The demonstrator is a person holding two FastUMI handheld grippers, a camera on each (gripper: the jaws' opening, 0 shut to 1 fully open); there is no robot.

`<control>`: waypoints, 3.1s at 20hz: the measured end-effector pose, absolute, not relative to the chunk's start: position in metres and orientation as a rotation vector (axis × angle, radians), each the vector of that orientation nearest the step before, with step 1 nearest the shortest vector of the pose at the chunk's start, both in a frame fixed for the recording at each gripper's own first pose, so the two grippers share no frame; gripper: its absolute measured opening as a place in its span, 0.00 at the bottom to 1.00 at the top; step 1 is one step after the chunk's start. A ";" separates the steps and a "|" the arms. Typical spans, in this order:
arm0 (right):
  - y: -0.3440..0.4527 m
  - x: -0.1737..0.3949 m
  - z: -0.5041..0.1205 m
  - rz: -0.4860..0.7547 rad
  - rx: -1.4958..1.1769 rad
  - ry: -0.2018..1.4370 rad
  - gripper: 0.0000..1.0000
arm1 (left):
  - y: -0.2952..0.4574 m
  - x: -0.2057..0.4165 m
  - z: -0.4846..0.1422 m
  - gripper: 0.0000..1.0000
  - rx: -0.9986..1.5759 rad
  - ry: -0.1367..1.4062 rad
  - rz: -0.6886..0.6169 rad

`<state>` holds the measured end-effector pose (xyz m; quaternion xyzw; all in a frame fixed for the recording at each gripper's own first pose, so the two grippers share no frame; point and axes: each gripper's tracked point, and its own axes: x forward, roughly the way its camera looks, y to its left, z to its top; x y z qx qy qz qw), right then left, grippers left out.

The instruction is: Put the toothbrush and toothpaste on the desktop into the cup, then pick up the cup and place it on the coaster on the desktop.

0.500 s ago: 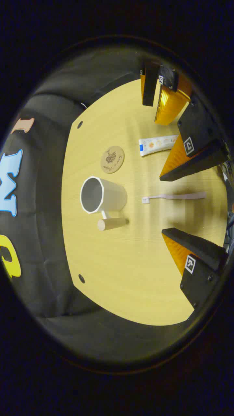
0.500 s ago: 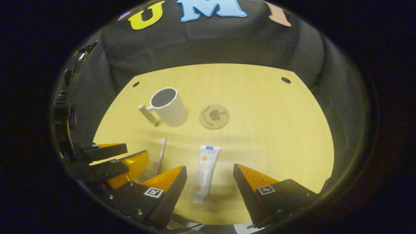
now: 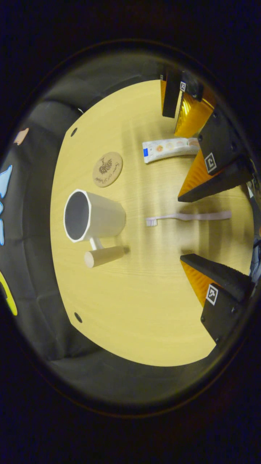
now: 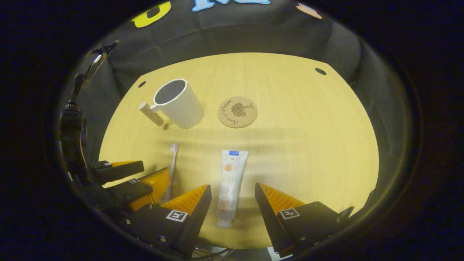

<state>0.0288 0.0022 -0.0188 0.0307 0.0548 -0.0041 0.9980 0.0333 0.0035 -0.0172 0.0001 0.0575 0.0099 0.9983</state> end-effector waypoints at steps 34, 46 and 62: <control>0.003 0.074 -0.051 -0.001 0.019 0.257 0.76 | 0.011 0.063 -0.041 0.97 0.009 0.231 0.072; -0.011 0.073 -0.063 -0.073 0.022 0.313 0.35 | -0.001 0.067 -0.041 0.60 -0.027 0.236 0.034; -0.010 0.071 -0.064 0.010 0.111 0.323 0.21 | -0.007 0.073 -0.035 0.07 -0.033 0.206 0.027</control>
